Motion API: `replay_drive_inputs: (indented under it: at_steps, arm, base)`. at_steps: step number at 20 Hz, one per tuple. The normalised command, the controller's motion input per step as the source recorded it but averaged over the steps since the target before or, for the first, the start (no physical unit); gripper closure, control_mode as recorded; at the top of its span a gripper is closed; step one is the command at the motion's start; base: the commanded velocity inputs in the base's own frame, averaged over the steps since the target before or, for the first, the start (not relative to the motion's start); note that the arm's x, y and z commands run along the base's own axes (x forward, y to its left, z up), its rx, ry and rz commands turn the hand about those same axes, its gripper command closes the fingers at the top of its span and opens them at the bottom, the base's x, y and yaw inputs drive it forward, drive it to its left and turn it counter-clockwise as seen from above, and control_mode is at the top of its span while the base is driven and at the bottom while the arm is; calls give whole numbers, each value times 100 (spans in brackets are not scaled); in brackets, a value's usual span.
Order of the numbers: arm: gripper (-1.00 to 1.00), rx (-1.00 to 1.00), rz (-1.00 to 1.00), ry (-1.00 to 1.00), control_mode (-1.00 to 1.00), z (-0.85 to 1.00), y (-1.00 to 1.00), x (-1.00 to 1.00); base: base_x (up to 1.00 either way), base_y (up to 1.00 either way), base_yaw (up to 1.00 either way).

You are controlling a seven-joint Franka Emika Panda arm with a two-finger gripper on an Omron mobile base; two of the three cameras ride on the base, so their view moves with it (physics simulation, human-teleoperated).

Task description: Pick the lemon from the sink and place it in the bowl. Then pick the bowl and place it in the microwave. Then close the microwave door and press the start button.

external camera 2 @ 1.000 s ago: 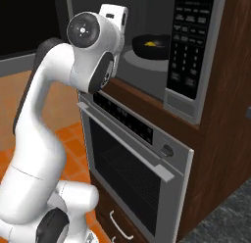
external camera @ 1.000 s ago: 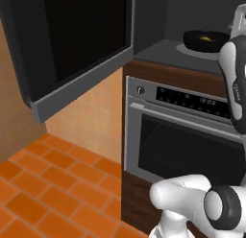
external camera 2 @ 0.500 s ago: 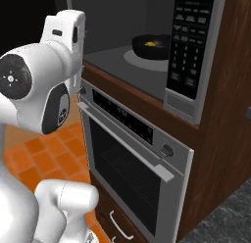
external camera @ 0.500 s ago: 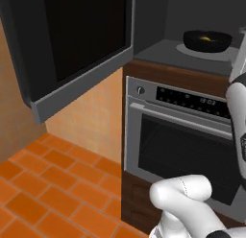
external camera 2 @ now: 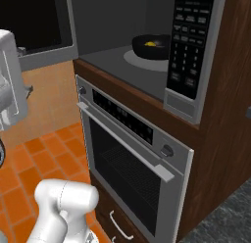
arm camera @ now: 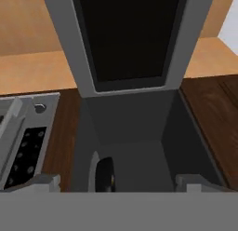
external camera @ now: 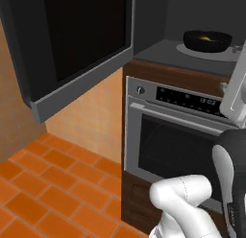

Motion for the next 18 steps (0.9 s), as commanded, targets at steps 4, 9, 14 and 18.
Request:
replay_drive_inputs:
  at_steps: [4, 9, 14, 18]
  arm:
    - [-100, -1, 0, -1, -100, 0, 92, -90]
    - [-100, -6, 0, -2, -100, 0, 96, -53]
    - [-100, -6, -3, 0, -100, -20, 100, -13]
    - [-100, -3, -11, -5, -100, -37, 95, 0]
  base:
    - [0, 0, 0]
    - [0, 0, 0]
    - [0, 0, 0]
    - [0, 0, 0]
